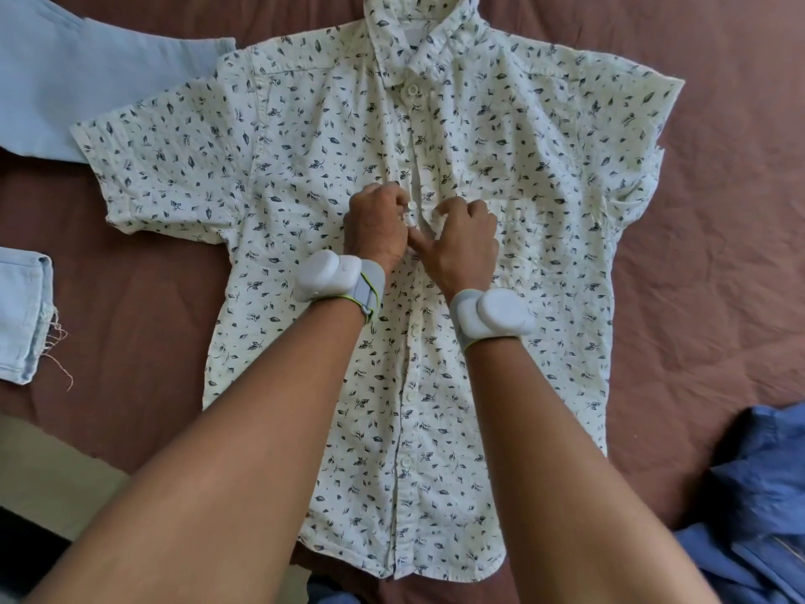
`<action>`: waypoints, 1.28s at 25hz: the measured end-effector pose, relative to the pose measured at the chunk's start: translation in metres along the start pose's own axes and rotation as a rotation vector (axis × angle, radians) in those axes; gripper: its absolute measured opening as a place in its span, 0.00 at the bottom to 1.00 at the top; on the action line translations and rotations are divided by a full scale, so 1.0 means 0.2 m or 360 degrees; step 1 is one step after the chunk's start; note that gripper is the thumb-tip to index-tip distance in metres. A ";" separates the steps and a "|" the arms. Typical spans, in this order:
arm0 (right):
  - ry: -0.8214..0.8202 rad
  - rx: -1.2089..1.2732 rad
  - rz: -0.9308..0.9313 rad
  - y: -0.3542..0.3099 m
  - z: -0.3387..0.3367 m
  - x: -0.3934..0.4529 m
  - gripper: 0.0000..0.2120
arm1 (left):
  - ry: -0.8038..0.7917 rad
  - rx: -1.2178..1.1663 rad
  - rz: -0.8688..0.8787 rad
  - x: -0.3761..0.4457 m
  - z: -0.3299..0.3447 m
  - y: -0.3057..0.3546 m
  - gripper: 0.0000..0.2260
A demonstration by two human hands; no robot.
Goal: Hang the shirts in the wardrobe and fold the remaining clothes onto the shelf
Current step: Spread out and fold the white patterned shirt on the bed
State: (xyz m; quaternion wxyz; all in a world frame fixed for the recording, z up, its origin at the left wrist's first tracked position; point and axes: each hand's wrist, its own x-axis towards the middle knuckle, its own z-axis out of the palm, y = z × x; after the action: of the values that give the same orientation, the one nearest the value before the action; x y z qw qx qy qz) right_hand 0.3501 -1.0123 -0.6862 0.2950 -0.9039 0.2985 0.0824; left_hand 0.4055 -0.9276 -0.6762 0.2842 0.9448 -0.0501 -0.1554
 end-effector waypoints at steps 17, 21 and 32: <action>0.0199 0.0803 0.0048 -0.01 -0.05 0.06 0.08 | -0.0149 -0.0697 -0.0440 0.09 0.00 0.05 0.02; 0.0165 0.0930 0.0128 0.02 -0.03 0.08 0.08 | -0.0267 -0.0861 -0.0571 0.09 -0.03 0.08 0.03; -0.0049 0.1479 0.0339 0.07 0.00 0.11 0.06 | -0.0204 -0.0875 -0.0656 0.08 -0.03 0.08 0.04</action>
State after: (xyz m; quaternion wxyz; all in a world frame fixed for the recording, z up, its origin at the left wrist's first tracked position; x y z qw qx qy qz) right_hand 0.3597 -1.0327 -0.7002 0.6624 -0.6392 0.3903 -0.0167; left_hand 0.4229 -0.9421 -0.6673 0.4868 0.8115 0.1676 -0.2762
